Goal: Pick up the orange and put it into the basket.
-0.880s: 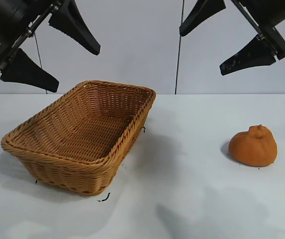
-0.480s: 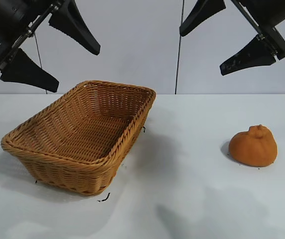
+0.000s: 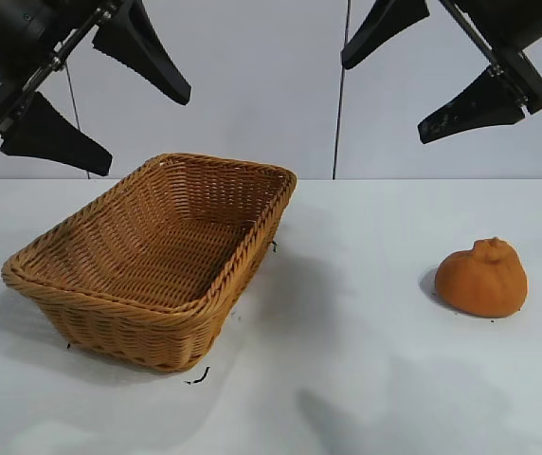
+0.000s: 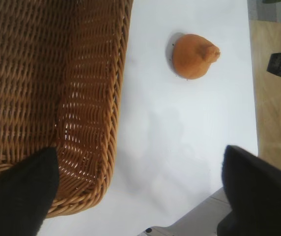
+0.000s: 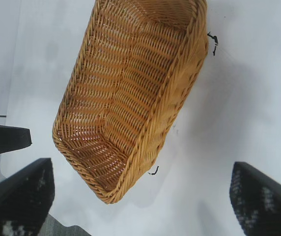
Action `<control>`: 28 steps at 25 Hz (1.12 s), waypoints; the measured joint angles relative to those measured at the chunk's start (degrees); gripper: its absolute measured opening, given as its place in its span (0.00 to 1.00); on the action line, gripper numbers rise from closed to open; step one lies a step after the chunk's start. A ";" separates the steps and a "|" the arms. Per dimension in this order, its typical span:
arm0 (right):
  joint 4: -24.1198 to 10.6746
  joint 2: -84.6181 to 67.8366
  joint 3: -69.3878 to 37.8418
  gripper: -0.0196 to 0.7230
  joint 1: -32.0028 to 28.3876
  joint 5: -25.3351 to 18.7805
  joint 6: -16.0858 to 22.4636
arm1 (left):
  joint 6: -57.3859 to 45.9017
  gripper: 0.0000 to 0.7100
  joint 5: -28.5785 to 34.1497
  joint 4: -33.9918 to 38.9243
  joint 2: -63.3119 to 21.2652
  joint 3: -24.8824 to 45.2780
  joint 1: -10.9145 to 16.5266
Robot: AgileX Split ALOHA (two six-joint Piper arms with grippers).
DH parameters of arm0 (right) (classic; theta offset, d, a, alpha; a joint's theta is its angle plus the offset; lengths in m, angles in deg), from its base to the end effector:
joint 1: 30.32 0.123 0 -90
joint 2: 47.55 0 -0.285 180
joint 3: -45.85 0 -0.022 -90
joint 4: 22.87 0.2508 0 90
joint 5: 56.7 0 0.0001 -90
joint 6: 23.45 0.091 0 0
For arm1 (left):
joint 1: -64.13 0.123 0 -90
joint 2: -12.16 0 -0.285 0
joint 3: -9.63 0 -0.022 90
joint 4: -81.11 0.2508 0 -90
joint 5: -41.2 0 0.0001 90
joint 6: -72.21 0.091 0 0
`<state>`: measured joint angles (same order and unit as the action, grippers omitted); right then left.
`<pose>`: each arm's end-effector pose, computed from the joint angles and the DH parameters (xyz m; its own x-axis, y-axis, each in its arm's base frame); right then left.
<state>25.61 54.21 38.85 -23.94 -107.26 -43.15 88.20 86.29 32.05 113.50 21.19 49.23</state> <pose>0.3343 0.0904 0.2795 -0.9165 0.1233 -0.3805 -0.1522 0.7723 0.6168 0.3144 -0.1341 0.2612 -0.9370 -0.0944 -0.3364 0.1483 0.7644 -0.6275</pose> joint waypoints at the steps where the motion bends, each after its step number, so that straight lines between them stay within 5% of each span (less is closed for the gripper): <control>1: 0.00 0.00 0.00 0.96 0.00 0.00 0.00 | 0.00 0.91 0.00 0.00 0.00 0.00 0.00; 14: 0.00 0.00 0.00 0.96 0.00 0.00 0.00 | -3.85 0.91 -0.42 0.82 -0.54 0.65 0.00; 20: 0.00 0.00 0.00 0.96 0.00 0.10 0.00 | -7.48 0.91 -0.94 1.74 -6.01 7.23 -0.76; 28: 0.00 0.00 0.00 0.96 0.00 0.15 0.00 | -26.26 0.91 -8.56 11.44 -11.10 12.96 -12.71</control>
<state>25.61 54.21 38.85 -23.94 -107.11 -43.15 61.94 77.73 43.49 102.40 34.15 36.52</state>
